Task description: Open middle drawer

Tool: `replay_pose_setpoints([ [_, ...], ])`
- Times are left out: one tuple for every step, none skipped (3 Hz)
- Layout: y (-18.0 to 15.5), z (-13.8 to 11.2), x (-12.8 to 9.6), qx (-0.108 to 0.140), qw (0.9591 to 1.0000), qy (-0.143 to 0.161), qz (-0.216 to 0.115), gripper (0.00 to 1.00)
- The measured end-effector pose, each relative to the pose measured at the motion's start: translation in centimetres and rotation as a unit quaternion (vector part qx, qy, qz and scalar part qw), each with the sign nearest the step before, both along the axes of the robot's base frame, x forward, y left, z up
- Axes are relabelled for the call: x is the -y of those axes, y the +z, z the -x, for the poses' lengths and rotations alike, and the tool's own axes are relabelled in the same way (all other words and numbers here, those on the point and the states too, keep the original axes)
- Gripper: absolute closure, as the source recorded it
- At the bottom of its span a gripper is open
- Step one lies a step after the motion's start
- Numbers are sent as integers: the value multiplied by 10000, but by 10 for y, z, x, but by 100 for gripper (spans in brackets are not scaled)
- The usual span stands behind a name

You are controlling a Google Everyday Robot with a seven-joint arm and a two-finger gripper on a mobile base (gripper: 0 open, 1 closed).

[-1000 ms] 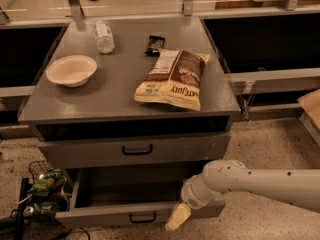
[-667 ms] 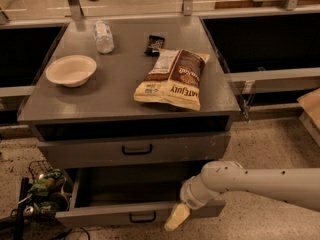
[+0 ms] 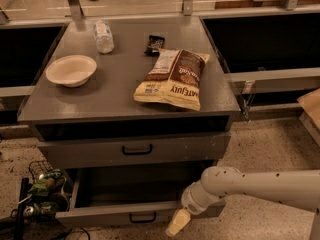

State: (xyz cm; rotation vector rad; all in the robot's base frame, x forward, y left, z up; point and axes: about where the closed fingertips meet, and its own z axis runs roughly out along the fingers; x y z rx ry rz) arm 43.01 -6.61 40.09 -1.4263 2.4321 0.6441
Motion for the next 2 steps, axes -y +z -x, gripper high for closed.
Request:
replay_pose_setpoints([
  [0, 0, 0, 0, 10000, 0, 0, 16],
  [0, 0, 0, 0, 10000, 0, 0, 38],
])
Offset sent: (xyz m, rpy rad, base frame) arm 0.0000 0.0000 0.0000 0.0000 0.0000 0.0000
